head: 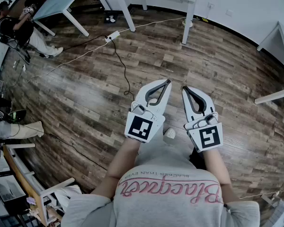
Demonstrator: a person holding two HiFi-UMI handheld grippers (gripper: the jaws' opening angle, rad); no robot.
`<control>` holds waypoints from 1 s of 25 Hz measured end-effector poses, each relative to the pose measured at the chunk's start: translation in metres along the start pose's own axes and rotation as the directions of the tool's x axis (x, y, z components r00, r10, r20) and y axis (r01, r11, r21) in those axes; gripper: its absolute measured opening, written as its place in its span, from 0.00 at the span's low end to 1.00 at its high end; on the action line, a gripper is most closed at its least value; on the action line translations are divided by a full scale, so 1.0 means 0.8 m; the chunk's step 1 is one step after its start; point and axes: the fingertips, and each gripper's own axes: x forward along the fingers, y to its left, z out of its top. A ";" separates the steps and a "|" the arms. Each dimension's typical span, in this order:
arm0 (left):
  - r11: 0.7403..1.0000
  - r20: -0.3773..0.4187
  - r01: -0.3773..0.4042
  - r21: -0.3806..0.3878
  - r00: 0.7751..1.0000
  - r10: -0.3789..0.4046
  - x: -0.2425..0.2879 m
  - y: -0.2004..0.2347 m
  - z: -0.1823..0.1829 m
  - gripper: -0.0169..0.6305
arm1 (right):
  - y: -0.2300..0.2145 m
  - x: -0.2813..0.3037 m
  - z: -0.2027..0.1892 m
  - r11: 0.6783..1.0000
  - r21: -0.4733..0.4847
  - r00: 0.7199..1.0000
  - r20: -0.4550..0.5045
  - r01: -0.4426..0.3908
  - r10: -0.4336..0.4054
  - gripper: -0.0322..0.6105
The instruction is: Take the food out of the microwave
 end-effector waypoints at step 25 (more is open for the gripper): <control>0.996 0.077 -0.042 -0.081 0.996 0.048 0.117 0.216 -0.010 0.03 | -0.061 0.229 0.007 0.993 -0.077 0.996 0.002 -0.085 0.086 0.06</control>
